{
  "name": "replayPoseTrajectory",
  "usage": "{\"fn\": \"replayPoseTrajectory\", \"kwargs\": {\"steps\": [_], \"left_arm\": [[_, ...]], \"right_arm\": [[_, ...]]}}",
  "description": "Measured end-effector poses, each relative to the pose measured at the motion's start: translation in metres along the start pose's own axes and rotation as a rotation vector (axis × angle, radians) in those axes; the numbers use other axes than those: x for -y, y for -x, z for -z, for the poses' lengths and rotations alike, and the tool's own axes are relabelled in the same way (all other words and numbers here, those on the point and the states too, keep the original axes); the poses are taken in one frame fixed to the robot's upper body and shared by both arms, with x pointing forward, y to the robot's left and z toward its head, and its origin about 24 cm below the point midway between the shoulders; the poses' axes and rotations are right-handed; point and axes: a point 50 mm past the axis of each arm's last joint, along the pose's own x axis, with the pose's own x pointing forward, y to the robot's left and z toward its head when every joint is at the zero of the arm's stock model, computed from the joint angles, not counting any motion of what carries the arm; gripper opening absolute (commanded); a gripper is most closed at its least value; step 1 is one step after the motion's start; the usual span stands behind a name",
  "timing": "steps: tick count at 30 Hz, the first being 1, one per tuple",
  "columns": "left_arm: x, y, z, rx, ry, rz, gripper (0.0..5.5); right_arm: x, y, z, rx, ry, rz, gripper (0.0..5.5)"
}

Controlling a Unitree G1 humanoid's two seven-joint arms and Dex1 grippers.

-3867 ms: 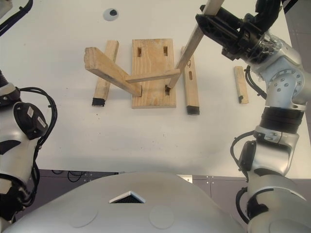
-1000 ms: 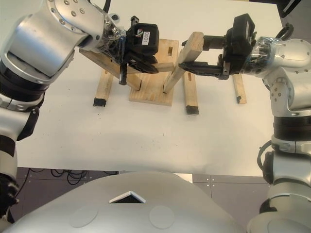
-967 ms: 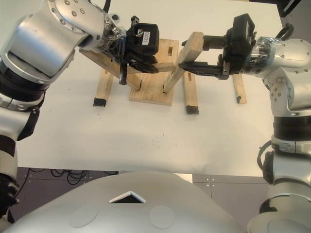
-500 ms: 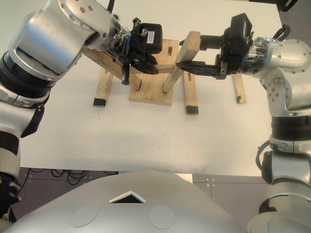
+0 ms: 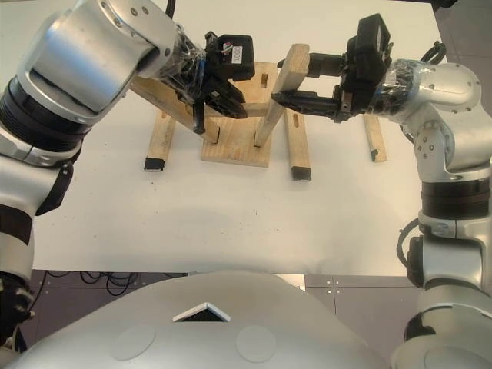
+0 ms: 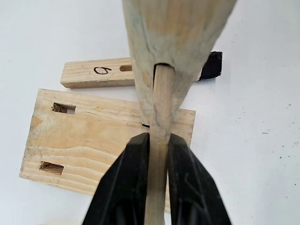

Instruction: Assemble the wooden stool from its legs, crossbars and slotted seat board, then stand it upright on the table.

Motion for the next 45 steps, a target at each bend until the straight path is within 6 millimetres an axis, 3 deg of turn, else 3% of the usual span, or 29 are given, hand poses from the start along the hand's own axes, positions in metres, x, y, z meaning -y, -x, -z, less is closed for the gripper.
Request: {"fn": "replayPoseTrajectory", "kwargs": {"steps": [1,4,6,9,14,16,20,22,23,25,27,29,31,33,36,38,40,42,45], "left_arm": [[0.000,0.000,-0.001,0.005,0.003,0.001,0.79],[0.004,-0.013,-0.002,0.086,0.070,0.077,1.27],[0.005,-0.014,0.002,0.132,0.117,0.096,1.35],[0.006,0.001,0.009,0.185,0.131,0.074,1.35],[0.002,0.047,0.011,0.253,0.107,-0.055,1.35],[-0.003,0.070,0.001,0.271,0.043,-0.144,1.35],[-0.007,0.092,-0.016,0.323,-0.045,-0.235,1.35],[-0.018,0.117,-0.020,0.430,-0.017,-0.369,1.18],[-0.027,0.146,-0.019,0.558,0.024,-0.508,1.08],[-0.038,0.185,-0.001,0.742,0.116,-0.735,0.73],[-0.046,0.198,0.034,0.826,0.244,-0.918,0.41],[-0.051,0.189,0.063,0.876,0.393,-1.008,0.10],[-0.045,0.178,0.072,0.951,0.473,-1.061,0.00],[-0.029,0.165,0.055,1.027,0.433,-1.072,0.00],[-0.005,0.138,0.029,1.032,0.320,-1.060,0.00],[0.007,0.115,0.021,0.975,0.261,-1.032,0.00],[0.018,0.079,0.016,0.824,0.155,-0.985,0.00],[0.026,0.041,0.026,0.634,0.068,-0.939,0.00],[0.037,-0.008,0.049,0.434,0.008,-0.828,0.00]], "right_arm": [[0.000,-0.003,0.003,-0.014,-0.016,0.001,2.79],[-0.008,-0.021,0.019,-0.060,-0.100,-0.041,3.26],[-0.009,-0.022,0.020,-0.075,-0.118,-0.051,3.62],[-0.009,-0.020,0.019,-0.082,-0.122,-0.047,3.72],[-0.008,-0.015,0.020,-0.093,-0.117,-0.023,3.72],[-0.007,-0.012,0.023,-0.108,-0.122,-0.006,3.72],[-0.005,-0.010,0.029,-0.143,-0.117,0.027,3.72],[-0.007,-0.010,0.033,-0.147,-0.125,0.036,3.55],[-0.011,-0.009,0.036,-0.157,-0.128,0.039,3.45],[-0.023,-0.006,0.045,-0.180,-0.141,0.018,3.06],[-0.031,0.002,0.050,-0.225,-0.145,0.005,2.70],[-0.036,0.009,0.054,-0.258,-0.156,0.012,2.37],[-0.036,0.014,0.056,-0.264,-0.154,0.079,2.07],[-0.029,0.022,0.057,-0.292,-0.124,0.240,1.69],[-0.012,0.024,0.061,-0.258,-0.121,0.614,1.17],[-0.007,0.015,0.066,-0.194,-0.171,0.866,0.71],[-0.007,-0.006,0.061,-0.107,-0.222,1.088,0.30],[-0.005,-0.029,0.040,-0.018,-0.210,1.198,0.04],[-0.001,-0.054,0.010,0.078,-0.157,1.212,0.04]]}}
